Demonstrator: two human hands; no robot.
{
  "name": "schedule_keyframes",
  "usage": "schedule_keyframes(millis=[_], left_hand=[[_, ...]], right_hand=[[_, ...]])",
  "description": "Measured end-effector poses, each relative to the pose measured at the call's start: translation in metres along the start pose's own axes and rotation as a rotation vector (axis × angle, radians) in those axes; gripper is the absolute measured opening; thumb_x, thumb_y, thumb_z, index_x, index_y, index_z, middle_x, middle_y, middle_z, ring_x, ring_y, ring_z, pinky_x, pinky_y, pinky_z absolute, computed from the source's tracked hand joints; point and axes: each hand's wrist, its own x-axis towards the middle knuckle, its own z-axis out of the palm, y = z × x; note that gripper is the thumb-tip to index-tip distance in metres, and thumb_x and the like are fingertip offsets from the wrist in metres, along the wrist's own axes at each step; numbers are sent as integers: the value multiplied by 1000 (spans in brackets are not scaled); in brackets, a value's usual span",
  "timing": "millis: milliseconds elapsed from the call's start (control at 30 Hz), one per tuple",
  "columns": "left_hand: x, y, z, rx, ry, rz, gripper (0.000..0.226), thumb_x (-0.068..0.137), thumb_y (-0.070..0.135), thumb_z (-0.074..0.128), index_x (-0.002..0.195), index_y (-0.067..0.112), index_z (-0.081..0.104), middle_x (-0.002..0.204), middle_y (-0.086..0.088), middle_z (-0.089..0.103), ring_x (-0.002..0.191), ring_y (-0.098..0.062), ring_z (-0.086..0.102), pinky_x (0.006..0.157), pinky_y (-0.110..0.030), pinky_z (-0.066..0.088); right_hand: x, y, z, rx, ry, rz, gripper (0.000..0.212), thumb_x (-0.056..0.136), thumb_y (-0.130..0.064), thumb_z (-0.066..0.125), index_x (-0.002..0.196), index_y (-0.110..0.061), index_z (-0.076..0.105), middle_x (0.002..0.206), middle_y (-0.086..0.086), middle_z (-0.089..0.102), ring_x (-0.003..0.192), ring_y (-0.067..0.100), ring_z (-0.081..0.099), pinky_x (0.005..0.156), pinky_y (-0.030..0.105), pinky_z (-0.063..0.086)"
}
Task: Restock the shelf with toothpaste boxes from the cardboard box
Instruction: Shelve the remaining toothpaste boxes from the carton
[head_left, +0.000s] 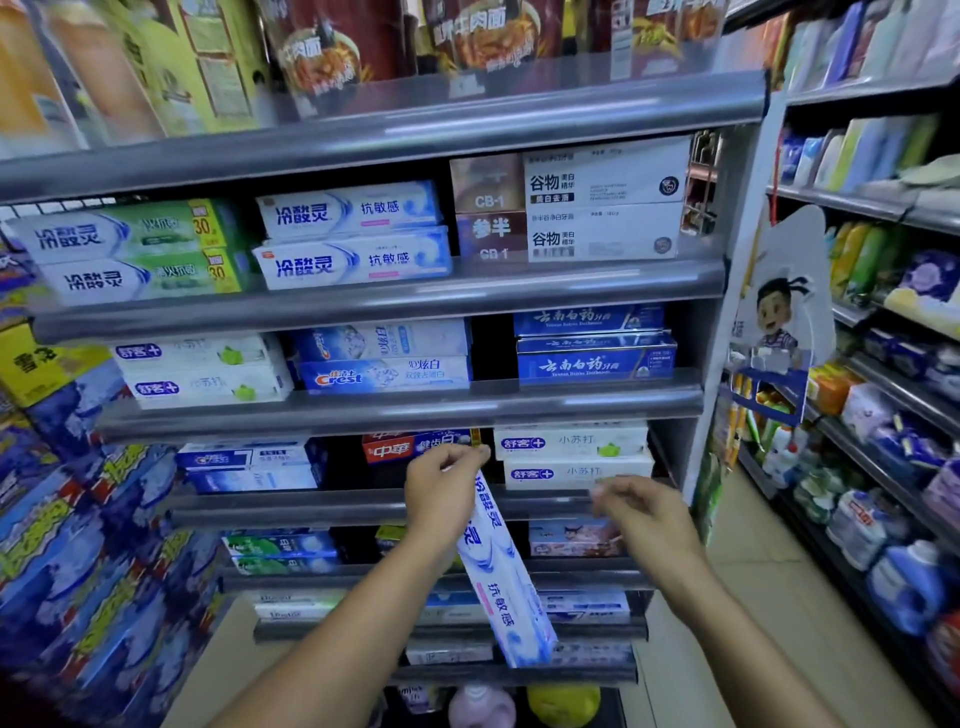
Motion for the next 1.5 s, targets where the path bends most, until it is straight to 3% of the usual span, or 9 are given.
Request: schedule_keyframes(millis=[133,267,400,600,700,933,1200,1300,1500], left_hand=[[-6,41,-32,-267,70,-24,35,89,29,76,60,20,58,49,6,45,44,-10,44,46,-21,37],[7,82,-64,-498,168,-84,31,86,35,77,63,22,61,54,3,53,42,-13,52,45,-22,42],[19,110,-95,-593,218,14,32,87,53,70,74,27,58,62,5,57,53,-15,61,51,-31,48],[25,147,-136,-559,73,253,31,66,48,67,87,27,59,101,-8,57,98,-25,56,86,-48,42],[40,163,-152,-423,70,347,13,77,31,67,90,31,64,103,-6,70,93,-24,63,78,-44,48],[89,190,-180,-95,180,517,24,92,31,75,116,32,69,106,6,73,94,-14,69,78,-31,54],[126,198,-188,486,400,663,15,97,45,64,103,35,74,73,20,65,66,1,57,53,-23,37],[131,194,-185,744,415,662,24,98,46,60,85,30,71,64,14,63,61,-11,57,57,-30,45],[134,194,-181,701,394,595,27,97,47,62,88,26,76,67,12,68,63,-14,60,68,-37,55]], right_hand=[[-35,-32,12,-12,-428,-50,53,78,-69,71,122,-39,69,113,-12,74,98,8,72,81,30,59],[-47,-53,34,7,-539,-124,72,69,-51,87,135,-50,57,125,-14,66,116,10,67,95,36,55],[-45,-82,68,202,-293,-264,65,68,-8,93,123,-28,65,112,7,64,98,24,75,76,29,59],[-31,-151,94,417,138,-510,46,62,-21,91,99,-21,63,88,-12,73,76,9,74,63,14,54],[-16,-186,108,422,184,-626,28,75,-17,89,94,-25,69,93,-7,77,79,13,76,64,16,55],[32,-240,132,180,365,-693,22,80,-27,86,93,-40,73,85,-17,73,81,-1,66,72,16,51],[74,-256,150,-76,396,-658,31,90,-25,76,119,-13,74,96,-7,73,89,13,68,80,26,55],[83,-254,156,-248,421,-654,16,96,-23,68,103,-10,75,77,-12,66,73,11,62,75,39,56],[89,-258,155,-413,468,-581,27,95,-25,65,69,-16,63,61,-3,60,57,8,51,49,24,30]])
